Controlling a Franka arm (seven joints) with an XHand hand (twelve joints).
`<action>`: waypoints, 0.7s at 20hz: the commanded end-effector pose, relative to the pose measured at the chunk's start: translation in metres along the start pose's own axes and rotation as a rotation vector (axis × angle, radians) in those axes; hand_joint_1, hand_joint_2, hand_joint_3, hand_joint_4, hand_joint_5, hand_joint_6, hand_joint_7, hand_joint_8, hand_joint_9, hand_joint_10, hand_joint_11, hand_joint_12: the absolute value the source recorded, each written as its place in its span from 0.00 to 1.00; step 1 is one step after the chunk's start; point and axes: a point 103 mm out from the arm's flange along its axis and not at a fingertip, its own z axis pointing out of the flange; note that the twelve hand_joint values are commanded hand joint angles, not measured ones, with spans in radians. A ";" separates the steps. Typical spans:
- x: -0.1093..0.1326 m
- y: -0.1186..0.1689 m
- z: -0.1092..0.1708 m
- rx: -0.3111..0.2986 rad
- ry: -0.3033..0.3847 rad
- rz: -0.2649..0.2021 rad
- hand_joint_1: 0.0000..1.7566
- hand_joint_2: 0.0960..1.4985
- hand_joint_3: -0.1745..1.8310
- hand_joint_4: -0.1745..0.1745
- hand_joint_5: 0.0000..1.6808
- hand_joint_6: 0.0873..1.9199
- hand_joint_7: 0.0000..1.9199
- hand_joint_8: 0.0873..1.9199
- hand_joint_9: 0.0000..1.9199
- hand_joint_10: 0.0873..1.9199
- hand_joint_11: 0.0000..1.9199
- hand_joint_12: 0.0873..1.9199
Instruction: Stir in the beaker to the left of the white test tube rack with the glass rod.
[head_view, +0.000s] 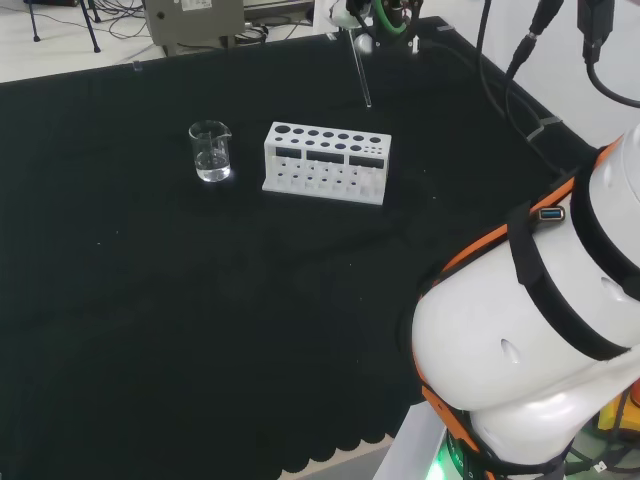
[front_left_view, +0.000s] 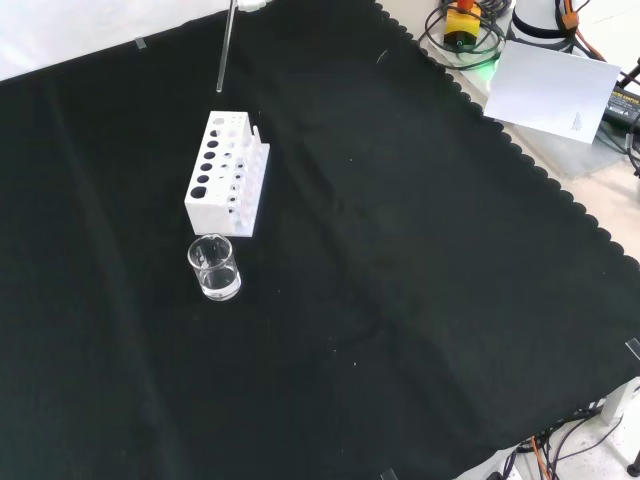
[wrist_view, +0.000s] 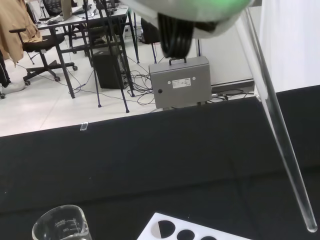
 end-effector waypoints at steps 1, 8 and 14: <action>-0.002 -0.002 -0.002 0.002 0.004 -0.008 0.74 0.43 0.48 0.00 0.59 0.46 0.58 0.67 0.84 0.50 0.88 0.39; 0.013 0.004 0.004 0.013 0.013 -0.040 0.74 0.43 0.48 0.00 0.59 0.46 0.58 0.67 0.84 0.50 0.88 0.39; 0.045 0.023 0.013 0.041 0.047 -0.099 0.74 0.43 0.48 0.00 0.59 0.46 0.58 0.67 0.84 0.50 0.88 0.40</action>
